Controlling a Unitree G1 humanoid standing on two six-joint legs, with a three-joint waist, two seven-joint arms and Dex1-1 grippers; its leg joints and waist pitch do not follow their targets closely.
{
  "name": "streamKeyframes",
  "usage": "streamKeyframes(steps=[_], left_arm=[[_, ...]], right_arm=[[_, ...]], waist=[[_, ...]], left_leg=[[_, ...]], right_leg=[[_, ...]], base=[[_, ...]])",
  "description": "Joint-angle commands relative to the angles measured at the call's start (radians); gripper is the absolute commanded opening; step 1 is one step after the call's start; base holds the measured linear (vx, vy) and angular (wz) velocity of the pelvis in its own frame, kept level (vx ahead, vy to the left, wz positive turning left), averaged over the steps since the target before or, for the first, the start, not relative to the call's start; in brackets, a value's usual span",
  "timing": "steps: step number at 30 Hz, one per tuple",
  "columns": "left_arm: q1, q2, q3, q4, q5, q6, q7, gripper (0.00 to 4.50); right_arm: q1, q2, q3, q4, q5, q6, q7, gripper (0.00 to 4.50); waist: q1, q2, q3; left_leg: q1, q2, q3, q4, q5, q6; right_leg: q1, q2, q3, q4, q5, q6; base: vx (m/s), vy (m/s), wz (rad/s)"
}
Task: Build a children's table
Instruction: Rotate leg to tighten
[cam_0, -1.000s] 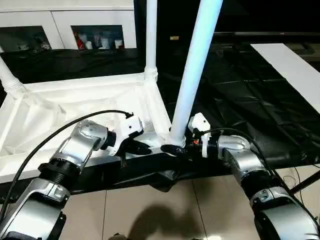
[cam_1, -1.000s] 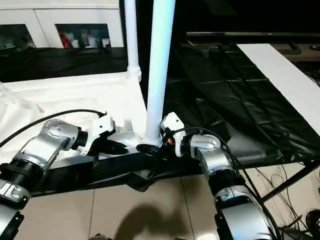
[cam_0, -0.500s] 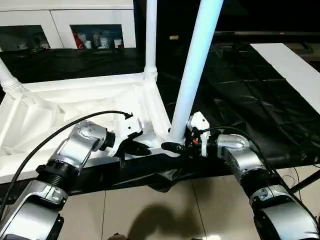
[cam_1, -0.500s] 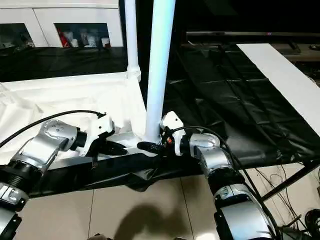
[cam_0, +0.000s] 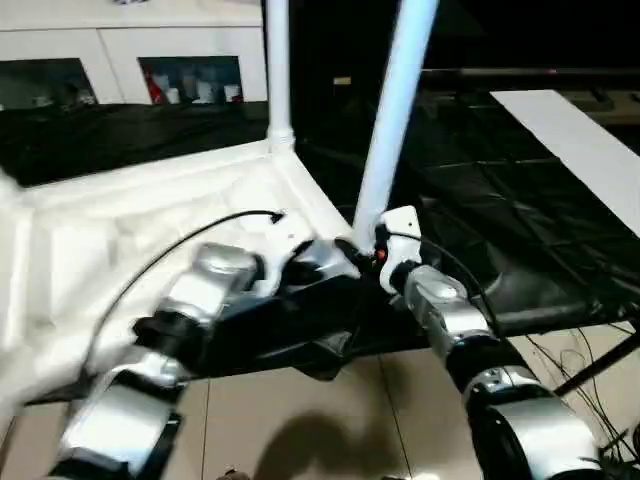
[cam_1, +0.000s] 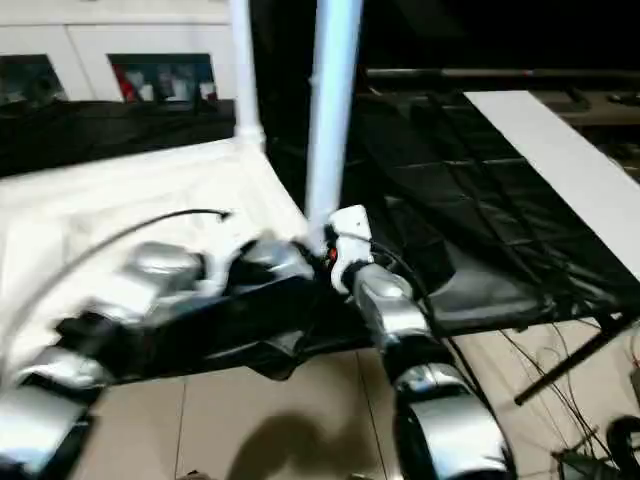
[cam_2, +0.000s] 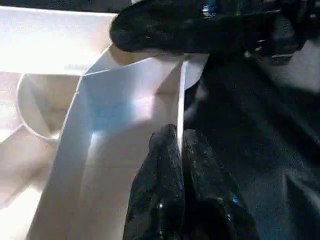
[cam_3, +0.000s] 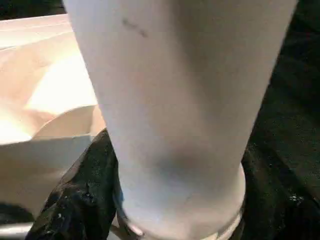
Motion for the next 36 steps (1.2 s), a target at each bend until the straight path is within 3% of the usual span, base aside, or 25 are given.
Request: streamKeyframes(steps=[1,4,5,8,11,14,17,22,25,34,36], left_arm=[[-0.01,0.008,0.077,0.047,0.002,0.0,0.133,0.0],[-0.013,-0.002,0.061,0.054,0.017,-0.014,0.13,0.0],[-0.013,-0.002,0.061,0.054,0.017,-0.014,0.13,0.0],[-0.013,0.003,0.043,0.061,0.034,-0.034,0.112,0.0],[-0.002,0.015,0.032,0.044,0.03,-0.029,0.083,0.0],[0.015,0.037,0.017,0.014,0.023,-0.039,0.022,0.0],[0.027,0.056,0.007,-0.007,0.015,-0.057,-0.028,0.0],[0.04,0.103,-0.02,-0.021,0.02,-0.069,-0.136,0.0],[0.046,0.124,-0.032,-0.03,0.02,-0.088,-0.184,0.0],[0.096,0.196,-0.086,-0.15,-0.008,-0.085,-0.386,0.0],[0.1,0.201,-0.088,-0.159,-0.011,-0.082,-0.402,0.0]], right_arm=[[0.008,0.002,-0.046,0.051,0.023,0.016,-0.091,2.74],[-0.004,0.017,-0.038,0.059,0.006,-0.008,-0.092,2.74],[-0.004,0.017,-0.038,0.059,0.006,-0.008,-0.092,3.3],[-0.009,0.038,-0.045,0.054,-0.002,-0.052,-0.063,3.44],[-0.009,0.039,-0.041,0.042,0.003,-0.079,-0.027,3.86],[-0.014,0.015,-0.024,0.03,-0.001,-0.074,0.025,4.1],[-0.018,-0.023,0.026,0.018,-0.039,-0.061,0.074,4.42],[0.02,-0.105,0.097,-0.063,-0.049,-0.027,0.377,4.42],[0.048,-0.141,0.125,-0.11,-0.045,-0.032,0.526,4.42],[0.065,-0.197,0.172,-0.162,-0.02,-0.015,0.749,4.42],[0.062,-0.198,0.175,-0.161,-0.021,-0.014,0.757,4.42]], waist=[[0.0,0.0,-0.067],[0.002,-0.003,-0.069],[0.002,-0.002,-0.069],[0.001,-0.001,-0.066],[-0.007,-0.006,-0.065],[-0.009,-0.006,-0.068],[-0.01,-0.003,-0.069],[-0.011,-0.001,-0.071],[-0.01,-0.001,-0.067],[0.002,0.003,-0.068],[0.007,0.005,-0.069]], left_leg=[[0.002,-0.002,0.006,-0.063,-0.158,0.007],[-0.003,-0.003,0.007,-0.061,-0.13,0.029],[-0.004,-0.003,0.007,-0.061,-0.129,0.032],[0.0,0.0,0.007,-0.063,-0.166,0.036],[-0.003,-0.001,0.005,-0.065,-0.174,0.032],[-0.006,0.0,0.005,-0.063,-0.139,0.046],[-0.007,0.0,0.006,-0.06,-0.109,0.06],[-0.01,0.002,0.007,-0.055,-0.091,0.091],[-0.008,0.004,0.007,-0.056,-0.129,0.103],[-0.003,0.011,0.007,-0.058,-0.136,0.075],[0.003,0.013,0.01,-0.057,-0.139,0.072]], right_leg=[[0.051,-0.066,0.046,-0.078,-0.159,-0.197],[0.056,-0.064,0.044,-0.071,-0.085,-0.208],[0.057,-0.064,0.044,-0.071,-0.08,-0.21],[0.054,-0.066,0.044,-0.076,-0.121,-0.211],[0.056,-0.067,0.043,-0.079,-0.153,-0.202],[0.06,-0.068,0.043,-0.071,-0.099,-0.22],[0.06,-0.065,0.043,-0.066,-0.039,-0.242],[0.064,-0.065,0.043,-0.06,0.022,-0.263],[0.062,-0.064,0.041,-0.065,-0.007,-0.269],[0.057,-0.066,0.042,-0.062,-0.042,-0.277],[0.052,-0.065,0.043,-0.062,-0.027,-0.283]], base=[[0.0,0.0,0.0],[0.0,0.0,0.0],[0.0,0.0,0.0],[0.0,0.0,0.0],[0.0,0.0,0.0],[0.0,0.0,0.0],[0.0,0.0,0.0],[0.0,0.0,0.0],[0.0,0.0,0.0],[0.0,0.0,0.0],[0.0,0.0,0.0]])
